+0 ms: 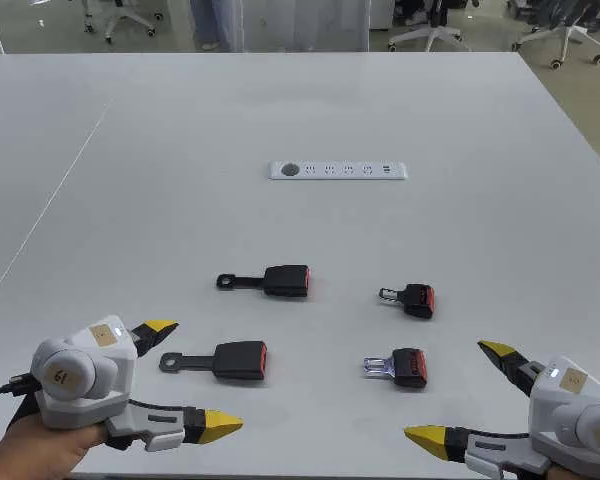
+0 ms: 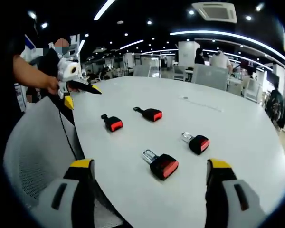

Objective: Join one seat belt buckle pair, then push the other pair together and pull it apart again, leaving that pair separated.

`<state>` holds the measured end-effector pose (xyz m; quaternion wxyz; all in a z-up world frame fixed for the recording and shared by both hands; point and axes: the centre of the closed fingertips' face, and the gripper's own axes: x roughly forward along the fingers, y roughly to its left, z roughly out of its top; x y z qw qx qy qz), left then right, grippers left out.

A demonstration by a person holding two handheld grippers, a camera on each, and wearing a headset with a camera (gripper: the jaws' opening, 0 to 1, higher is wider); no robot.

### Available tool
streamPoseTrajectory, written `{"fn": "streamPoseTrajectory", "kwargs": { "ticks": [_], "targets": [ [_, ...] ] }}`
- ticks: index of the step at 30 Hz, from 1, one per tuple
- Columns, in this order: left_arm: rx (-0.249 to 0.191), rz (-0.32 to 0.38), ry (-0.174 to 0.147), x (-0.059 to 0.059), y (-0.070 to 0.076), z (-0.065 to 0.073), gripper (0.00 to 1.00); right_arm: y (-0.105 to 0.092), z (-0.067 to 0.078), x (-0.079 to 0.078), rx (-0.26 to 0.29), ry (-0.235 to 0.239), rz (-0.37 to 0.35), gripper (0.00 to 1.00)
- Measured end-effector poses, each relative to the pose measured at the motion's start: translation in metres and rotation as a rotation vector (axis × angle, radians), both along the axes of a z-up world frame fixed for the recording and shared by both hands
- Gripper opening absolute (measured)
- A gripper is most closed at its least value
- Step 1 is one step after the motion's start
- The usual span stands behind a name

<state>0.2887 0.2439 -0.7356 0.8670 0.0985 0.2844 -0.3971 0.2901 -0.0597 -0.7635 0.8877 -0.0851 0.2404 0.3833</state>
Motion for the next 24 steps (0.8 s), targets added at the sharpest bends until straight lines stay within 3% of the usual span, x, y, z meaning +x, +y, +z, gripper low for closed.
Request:
{"fn": "streamPoseTrajectory", "kwargs": {
  "ticks": [12,24],
  "targets": [
    [-0.002,-0.006,-0.011,-0.004,-0.015,0.005,1.00,0.006,0.003,0.001,0.014,-0.004,0.000,0.99],
    [0.000,-0.011,-0.016,0.000,-0.016,0.003,1.00,0.005,0.001,-0.001,0.007,0.003,0.006,0.99]
  ]
}}
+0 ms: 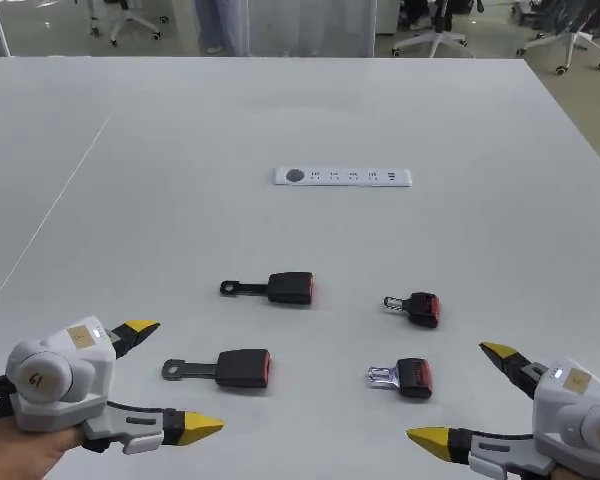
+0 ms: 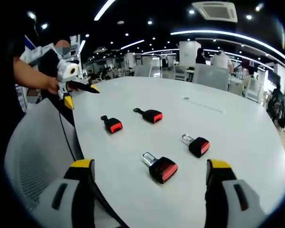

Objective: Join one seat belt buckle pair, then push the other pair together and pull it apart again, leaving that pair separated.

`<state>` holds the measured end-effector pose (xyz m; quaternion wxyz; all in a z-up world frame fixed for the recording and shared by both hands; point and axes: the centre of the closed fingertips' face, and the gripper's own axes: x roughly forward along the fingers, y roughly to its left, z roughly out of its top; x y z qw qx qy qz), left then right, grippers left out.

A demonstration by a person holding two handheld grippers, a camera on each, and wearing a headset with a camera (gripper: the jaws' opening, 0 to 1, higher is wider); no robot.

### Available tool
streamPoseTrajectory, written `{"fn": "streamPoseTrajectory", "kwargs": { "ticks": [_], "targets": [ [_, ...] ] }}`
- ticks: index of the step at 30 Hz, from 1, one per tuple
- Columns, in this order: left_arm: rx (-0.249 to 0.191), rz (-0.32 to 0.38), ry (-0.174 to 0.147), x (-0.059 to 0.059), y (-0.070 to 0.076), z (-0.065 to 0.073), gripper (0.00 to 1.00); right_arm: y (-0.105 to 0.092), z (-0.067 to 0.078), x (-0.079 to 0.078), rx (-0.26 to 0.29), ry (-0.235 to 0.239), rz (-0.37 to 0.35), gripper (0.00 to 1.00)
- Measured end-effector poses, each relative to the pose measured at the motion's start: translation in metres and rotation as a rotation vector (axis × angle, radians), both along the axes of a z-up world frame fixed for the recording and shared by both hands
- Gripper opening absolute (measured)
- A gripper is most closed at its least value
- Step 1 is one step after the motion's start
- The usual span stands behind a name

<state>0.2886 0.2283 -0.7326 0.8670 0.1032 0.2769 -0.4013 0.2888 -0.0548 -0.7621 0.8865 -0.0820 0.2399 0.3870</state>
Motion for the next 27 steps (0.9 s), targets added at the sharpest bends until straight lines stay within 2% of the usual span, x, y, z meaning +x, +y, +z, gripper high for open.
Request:
{"fn": "streamPoseTrajectory", "kwargs": {
  "ticks": [27],
  "targets": [
    [0.009,-0.021,-0.002,0.0098,-0.0010,-0.0042,1.00,-0.0031,-0.0005,0.0024,-0.008,0.003,-0.003,0.99]
  ]
}}
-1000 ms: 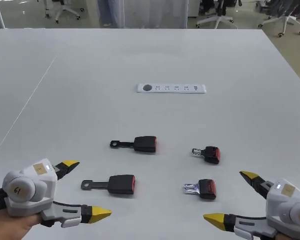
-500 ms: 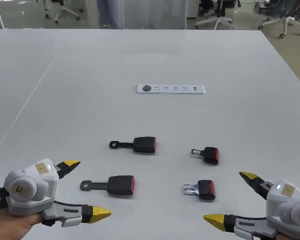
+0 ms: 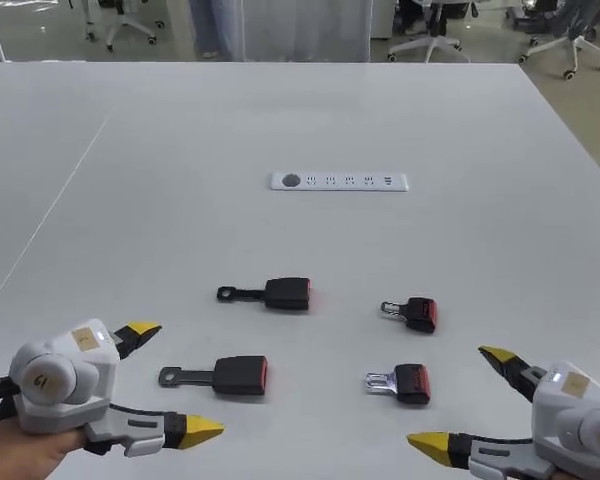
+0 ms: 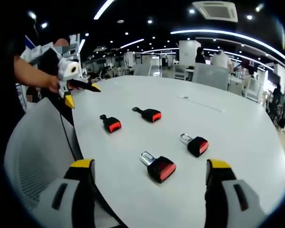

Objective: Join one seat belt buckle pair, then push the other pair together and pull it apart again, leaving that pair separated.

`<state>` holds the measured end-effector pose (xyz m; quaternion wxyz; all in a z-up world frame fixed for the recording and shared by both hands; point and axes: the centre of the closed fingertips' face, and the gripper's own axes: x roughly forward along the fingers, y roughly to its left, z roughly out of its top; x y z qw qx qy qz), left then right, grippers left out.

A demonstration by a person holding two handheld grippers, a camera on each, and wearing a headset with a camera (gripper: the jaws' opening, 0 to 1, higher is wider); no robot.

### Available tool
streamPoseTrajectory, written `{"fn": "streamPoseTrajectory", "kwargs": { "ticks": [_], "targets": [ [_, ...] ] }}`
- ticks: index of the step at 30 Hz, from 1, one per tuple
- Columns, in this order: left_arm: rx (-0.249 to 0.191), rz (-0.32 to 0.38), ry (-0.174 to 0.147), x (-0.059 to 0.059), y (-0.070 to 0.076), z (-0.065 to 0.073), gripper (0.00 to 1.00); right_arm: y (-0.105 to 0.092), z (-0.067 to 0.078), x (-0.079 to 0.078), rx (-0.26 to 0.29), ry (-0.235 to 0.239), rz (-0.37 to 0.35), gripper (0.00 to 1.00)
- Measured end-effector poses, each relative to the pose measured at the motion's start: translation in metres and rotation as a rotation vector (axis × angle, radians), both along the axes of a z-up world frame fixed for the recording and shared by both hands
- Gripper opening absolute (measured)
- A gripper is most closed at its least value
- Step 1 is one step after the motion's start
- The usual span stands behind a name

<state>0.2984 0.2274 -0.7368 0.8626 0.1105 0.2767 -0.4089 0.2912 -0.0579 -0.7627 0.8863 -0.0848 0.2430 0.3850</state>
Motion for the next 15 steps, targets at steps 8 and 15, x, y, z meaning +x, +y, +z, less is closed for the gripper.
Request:
{"fn": "streamPoseTrajectory", "kwargs": {
  "ticks": [8,15],
  "targets": [
    [0.008,-0.013,-0.005,0.0018,0.0004,-0.0002,1.00,0.0014,-0.0002,-0.0004,-0.003,0.004,0.008,0.98],
    [0.019,-0.019,-0.002,0.0026,-0.0024,-0.0035,1.00,0.0031,-0.0035,-0.0033,-0.006,0.020,0.033,0.96]
  ]
}}
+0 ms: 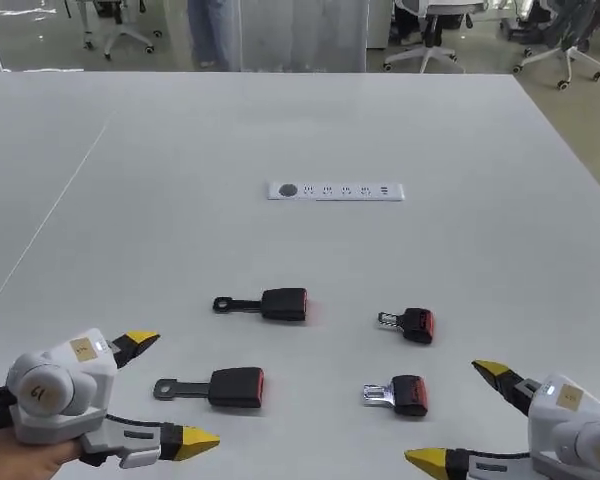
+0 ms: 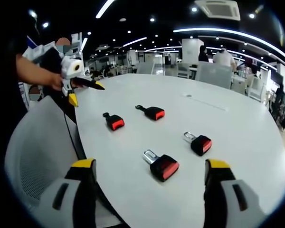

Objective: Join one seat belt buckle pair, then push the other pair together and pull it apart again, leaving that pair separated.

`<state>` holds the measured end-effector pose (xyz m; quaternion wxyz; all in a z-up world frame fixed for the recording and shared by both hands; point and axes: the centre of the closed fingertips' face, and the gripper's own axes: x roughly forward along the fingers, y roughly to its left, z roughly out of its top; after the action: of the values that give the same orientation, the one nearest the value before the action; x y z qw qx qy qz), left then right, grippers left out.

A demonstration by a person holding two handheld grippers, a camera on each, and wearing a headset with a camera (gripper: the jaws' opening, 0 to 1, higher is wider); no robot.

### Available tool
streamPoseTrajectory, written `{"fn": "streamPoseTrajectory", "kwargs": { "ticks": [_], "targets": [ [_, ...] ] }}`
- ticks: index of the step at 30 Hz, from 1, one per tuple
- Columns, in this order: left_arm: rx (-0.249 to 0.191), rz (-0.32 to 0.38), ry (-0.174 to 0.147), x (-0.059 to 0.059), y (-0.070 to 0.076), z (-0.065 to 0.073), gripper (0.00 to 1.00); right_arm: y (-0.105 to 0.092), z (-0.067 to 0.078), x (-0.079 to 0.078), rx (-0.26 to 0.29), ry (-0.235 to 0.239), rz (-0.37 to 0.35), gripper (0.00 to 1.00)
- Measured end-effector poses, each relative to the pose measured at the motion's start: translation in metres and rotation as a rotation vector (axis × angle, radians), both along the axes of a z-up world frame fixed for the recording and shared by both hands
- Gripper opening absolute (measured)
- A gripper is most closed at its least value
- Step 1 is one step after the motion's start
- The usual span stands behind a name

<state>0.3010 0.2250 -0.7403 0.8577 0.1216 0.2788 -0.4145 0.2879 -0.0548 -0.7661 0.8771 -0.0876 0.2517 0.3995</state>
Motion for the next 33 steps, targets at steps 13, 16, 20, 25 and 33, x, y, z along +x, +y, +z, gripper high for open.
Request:
{"fn": "streamPoseTrajectory", "kwargs": {
  "ticks": [13,16,20,25,33],
  "targets": [
    [0.056,-0.083,0.003,0.006,-0.012,-0.010,0.98,0.004,-0.007,0.008,-0.017,0.015,0.045,0.91],
    [0.059,-0.091,0.006,0.009,-0.014,-0.011,0.97,0.003,-0.010,0.011,-0.024,0.019,0.051,0.91],
    [0.064,-0.105,0.013,0.013,-0.017,-0.015,0.97,0.003,-0.015,0.015,-0.028,0.028,0.055,0.90],
    [0.088,-0.121,0.013,0.019,-0.017,-0.024,0.97,0.001,-0.023,0.020,-0.041,0.051,0.059,0.90],
    [0.133,-0.188,0.040,0.022,-0.021,-0.043,0.90,0.005,-0.038,0.029,-0.080,0.089,0.100,0.88]
  ]
}}
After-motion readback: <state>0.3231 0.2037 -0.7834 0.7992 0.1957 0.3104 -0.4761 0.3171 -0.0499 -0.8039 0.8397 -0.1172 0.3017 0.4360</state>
